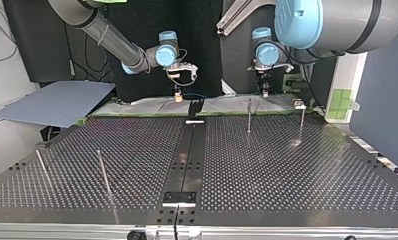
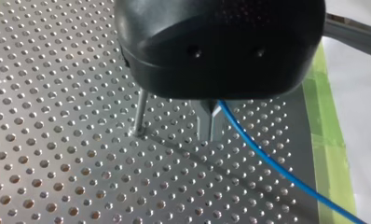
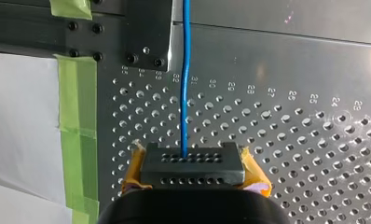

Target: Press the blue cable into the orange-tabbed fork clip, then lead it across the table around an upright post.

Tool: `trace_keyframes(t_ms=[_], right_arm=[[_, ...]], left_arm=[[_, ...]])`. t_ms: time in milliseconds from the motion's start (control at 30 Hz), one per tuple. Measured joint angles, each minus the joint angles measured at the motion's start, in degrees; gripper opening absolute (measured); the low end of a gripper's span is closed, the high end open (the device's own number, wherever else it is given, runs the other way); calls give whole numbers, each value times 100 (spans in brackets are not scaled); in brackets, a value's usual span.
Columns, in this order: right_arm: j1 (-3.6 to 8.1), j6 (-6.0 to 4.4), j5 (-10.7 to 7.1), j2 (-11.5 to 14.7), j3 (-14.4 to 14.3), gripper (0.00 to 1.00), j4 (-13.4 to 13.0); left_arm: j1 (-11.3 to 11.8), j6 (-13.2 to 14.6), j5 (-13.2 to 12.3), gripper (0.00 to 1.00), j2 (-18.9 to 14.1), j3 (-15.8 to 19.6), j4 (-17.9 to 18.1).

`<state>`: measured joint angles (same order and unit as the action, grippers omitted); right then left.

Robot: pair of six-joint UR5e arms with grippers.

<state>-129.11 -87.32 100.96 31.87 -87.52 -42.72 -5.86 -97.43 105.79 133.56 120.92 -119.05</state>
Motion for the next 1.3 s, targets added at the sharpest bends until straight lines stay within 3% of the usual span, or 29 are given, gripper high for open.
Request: trace_keyframes(t_ms=[367, 967, 1300], right_arm=[[19, -17, -55, 0, 10, 0, -43], [132, -40, -73, -10, 38, 0, -40], [271, -101, -145, -16, 51, 0, -169]], left_arm=[[52, -276, -123, 0, 4, -79, 306], [108, -376, -330, 0, 14, -282, 268], [167, -590, -497, 0, 15, -466, 163]])
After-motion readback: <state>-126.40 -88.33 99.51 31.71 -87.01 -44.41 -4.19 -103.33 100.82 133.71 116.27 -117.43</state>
